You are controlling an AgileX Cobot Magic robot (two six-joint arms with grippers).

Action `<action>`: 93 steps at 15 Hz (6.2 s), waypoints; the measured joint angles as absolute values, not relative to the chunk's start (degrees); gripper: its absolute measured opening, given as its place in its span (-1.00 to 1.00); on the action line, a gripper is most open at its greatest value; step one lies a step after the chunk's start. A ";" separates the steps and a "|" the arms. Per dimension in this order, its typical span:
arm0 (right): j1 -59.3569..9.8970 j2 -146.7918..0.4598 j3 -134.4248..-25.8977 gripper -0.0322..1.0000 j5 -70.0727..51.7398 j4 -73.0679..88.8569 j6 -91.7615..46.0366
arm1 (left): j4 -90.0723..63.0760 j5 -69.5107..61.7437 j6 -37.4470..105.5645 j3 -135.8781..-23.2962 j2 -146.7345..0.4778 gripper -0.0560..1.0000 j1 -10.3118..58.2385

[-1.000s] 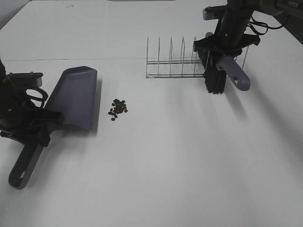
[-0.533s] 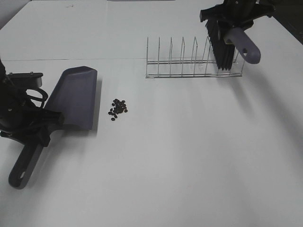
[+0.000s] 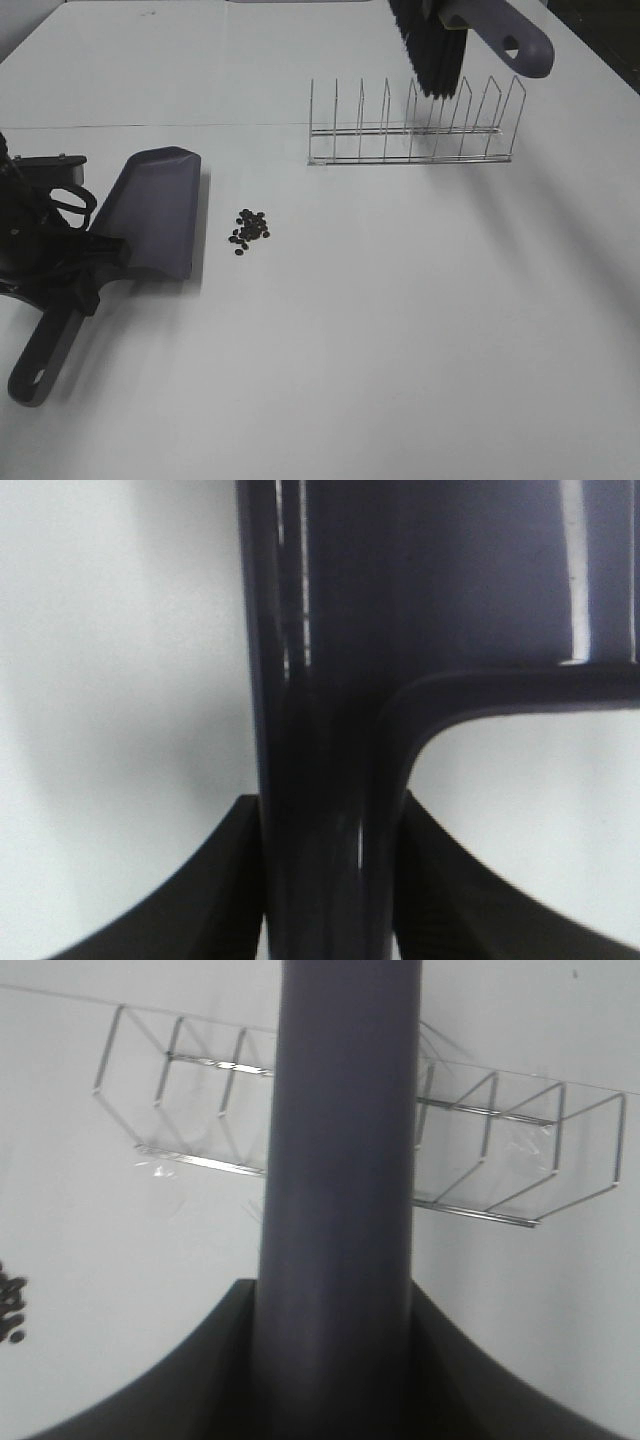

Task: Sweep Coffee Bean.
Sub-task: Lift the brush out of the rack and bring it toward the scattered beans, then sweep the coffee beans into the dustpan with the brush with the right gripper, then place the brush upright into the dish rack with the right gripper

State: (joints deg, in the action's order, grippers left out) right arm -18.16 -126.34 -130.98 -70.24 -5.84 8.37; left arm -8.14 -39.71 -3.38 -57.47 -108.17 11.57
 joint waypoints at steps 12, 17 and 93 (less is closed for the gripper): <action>-30.71 -124.22 -111.38 -0.34 -68.24 -8.54 14.32 | 1.49 -41.20 -18.45 -57.47 -111.27 -0.24 18.91; -31.57 -127.37 -111.38 -0.34 -67.72 -11.00 18.28 | 0.97 -40.39 -18.45 -57.52 -112.82 -0.24 22.00; -12.09 -126.57 -106.34 -0.34 -70.65 -6.36 11.12 | 1.15 -40.45 -17.93 -57.87 -114.42 -0.23 22.29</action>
